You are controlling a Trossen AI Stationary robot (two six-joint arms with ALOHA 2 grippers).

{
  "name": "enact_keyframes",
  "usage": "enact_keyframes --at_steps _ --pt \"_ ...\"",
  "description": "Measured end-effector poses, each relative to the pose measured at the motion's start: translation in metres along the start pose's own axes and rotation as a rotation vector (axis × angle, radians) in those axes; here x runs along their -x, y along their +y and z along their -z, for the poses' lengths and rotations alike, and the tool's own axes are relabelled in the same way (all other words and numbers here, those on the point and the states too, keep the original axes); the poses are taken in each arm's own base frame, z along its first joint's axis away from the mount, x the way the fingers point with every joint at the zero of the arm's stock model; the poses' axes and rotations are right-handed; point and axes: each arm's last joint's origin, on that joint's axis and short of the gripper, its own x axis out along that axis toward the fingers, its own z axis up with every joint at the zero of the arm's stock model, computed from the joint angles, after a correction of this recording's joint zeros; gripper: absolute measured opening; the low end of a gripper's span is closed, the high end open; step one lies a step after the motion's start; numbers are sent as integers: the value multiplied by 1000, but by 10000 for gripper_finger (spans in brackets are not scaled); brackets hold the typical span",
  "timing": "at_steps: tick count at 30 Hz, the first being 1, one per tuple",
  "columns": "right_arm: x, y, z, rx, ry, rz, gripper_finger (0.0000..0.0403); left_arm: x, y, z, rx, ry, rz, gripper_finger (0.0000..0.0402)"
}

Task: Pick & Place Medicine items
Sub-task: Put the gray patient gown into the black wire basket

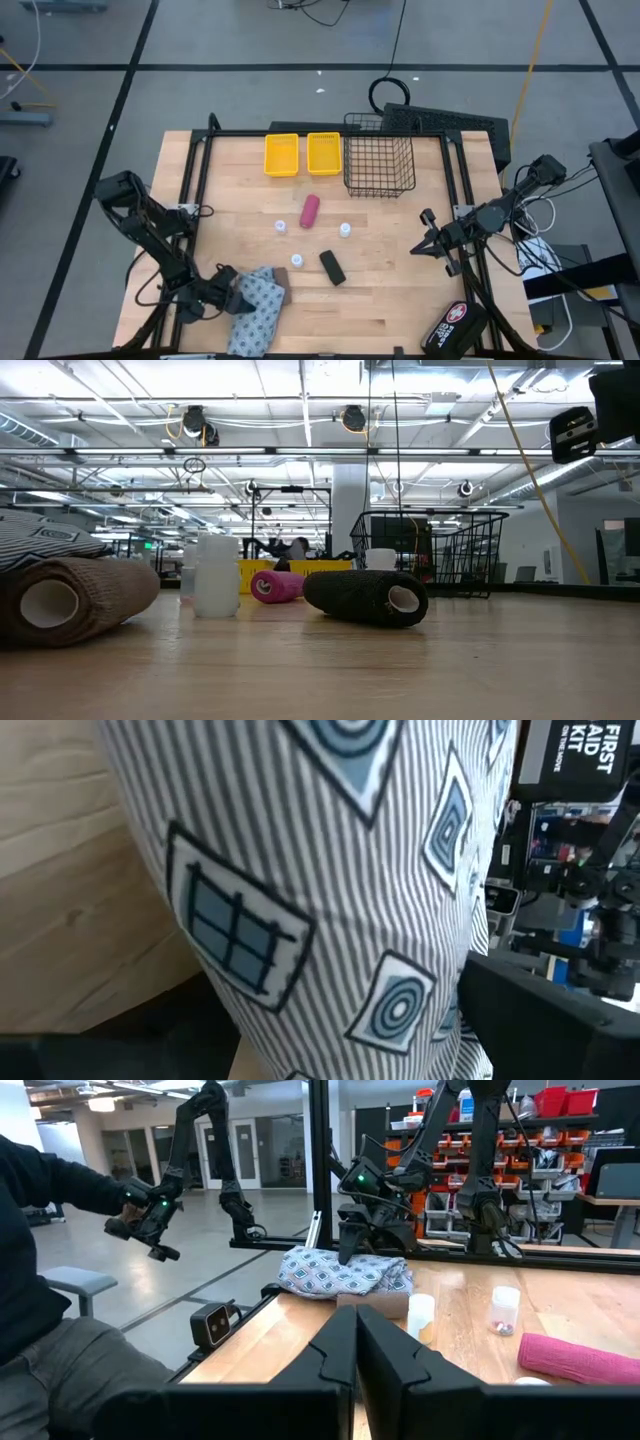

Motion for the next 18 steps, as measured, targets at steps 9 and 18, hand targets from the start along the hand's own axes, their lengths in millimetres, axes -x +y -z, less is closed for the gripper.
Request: enact_keyframes --at_steps 9,18 --pt "0 0 0 0 0 0 0 -1 0 0 -76 31 -14 221" --pt "0 0 0 0 0 0 0 3 0 3 -145 22 13 69"
